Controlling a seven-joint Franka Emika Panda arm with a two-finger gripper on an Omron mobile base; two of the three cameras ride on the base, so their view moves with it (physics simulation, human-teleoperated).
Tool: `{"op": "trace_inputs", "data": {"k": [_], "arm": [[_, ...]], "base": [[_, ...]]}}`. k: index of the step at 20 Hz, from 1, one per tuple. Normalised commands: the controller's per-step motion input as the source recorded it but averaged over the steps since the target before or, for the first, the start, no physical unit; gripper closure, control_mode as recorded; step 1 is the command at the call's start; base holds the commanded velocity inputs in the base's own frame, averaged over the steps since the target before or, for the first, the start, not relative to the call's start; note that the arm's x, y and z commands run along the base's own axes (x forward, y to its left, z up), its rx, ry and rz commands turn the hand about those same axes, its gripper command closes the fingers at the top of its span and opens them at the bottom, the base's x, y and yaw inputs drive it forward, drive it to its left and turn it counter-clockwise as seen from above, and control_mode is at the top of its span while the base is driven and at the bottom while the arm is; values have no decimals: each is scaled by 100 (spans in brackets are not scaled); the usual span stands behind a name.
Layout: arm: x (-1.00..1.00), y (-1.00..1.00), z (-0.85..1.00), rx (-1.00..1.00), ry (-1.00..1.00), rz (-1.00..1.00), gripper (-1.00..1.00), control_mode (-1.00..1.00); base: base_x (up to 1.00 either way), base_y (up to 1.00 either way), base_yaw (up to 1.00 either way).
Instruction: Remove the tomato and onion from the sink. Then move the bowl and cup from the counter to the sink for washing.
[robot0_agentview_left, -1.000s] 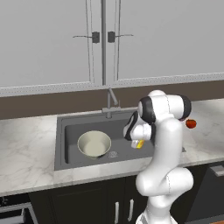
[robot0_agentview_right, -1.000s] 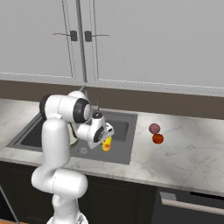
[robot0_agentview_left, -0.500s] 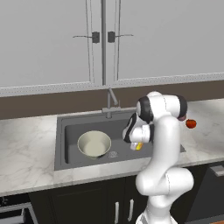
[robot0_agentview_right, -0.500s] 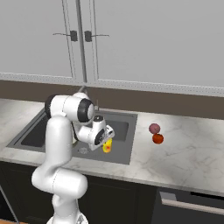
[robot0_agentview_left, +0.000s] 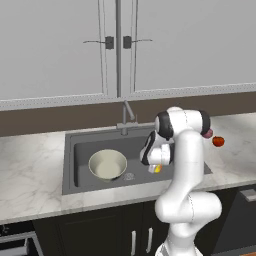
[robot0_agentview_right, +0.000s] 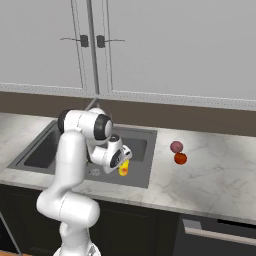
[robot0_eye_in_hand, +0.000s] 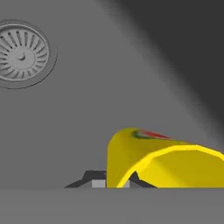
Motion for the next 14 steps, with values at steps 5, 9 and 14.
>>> {"op": "trace_inputs", "data": {"k": [5, 9, 14], "arm": [[17, -1, -23, 0, 0, 0, 100, -100], [16, -1, -23, 0, 0, 0, 100, -100], [5, -2, -21, 0, 0, 0, 100, -100]], "base": [[0, 0, 0], [0, 0, 0], [0, 0, 0]]}}
